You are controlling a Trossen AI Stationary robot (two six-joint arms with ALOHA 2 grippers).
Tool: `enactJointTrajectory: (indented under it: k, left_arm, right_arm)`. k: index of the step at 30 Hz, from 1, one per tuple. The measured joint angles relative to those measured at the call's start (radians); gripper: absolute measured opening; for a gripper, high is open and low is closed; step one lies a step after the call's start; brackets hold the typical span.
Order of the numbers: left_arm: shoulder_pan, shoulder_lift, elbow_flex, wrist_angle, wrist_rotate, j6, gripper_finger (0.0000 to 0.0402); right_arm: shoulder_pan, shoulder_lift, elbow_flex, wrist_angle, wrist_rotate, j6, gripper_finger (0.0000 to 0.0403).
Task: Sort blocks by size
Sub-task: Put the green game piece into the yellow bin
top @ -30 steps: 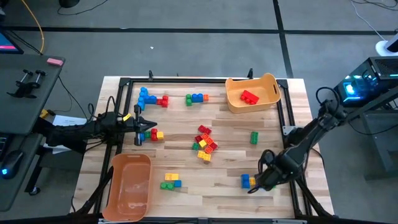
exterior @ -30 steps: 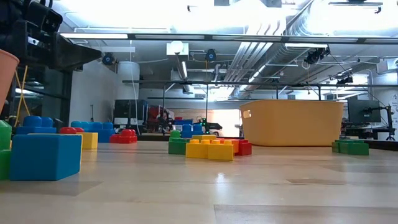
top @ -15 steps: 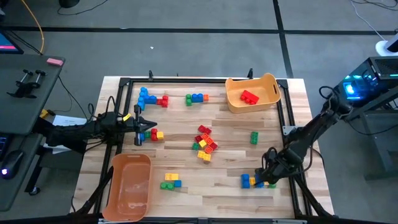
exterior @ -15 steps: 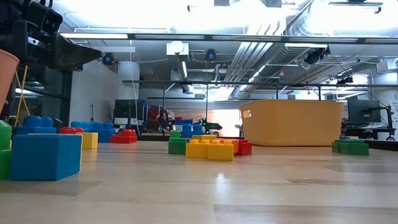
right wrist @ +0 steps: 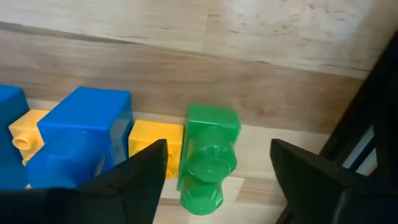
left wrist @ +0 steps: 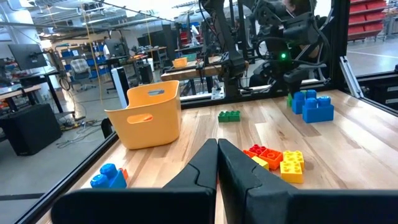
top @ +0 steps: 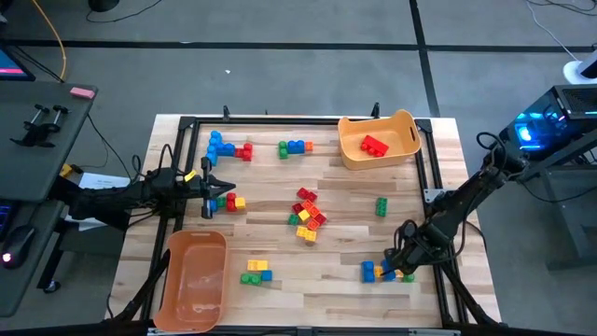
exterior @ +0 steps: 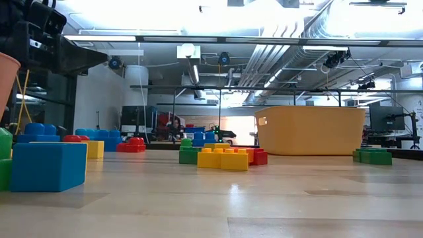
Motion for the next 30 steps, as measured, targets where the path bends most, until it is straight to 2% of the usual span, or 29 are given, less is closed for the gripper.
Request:
enactJointTrajectory:
  k: [8, 15, 22, 28, 30]
  left_arm:
    - [0.000, 0.000, 0.000, 0.000, 0.000, 0.000, 0.0001]
    - [0.000, 0.000, 0.000, 0.000, 0.000, 0.000, 0.0001]
    - [0.000, 0.000, 0.000, 0.000, 0.000, 0.000, 0.0001]
    - [0.000, 0.000, 0.000, 0.000, 0.000, 0.000, 0.0001]
    - [0.000, 0.000, 0.000, 0.000, 0.000, 0.000, 0.0001]
  right_arm:
    - [0.000, 0.008, 0.000, 0.014, 0.000, 0.047, 0.0222]
    - [-0.001, 0.086, 0.003, 0.090, -0.023, 0.047, 0.0216]
    - [-0.001, 0.093, 0.004, 0.078, -0.017, 0.064, 0.0207]
    - [0.000, 0.101, -0.004, -0.011, 0.007, 0.068, 0.0146]
    - [-0.002, 0.096, -0.002, 0.007, 0.016, 0.064, 0.0123]
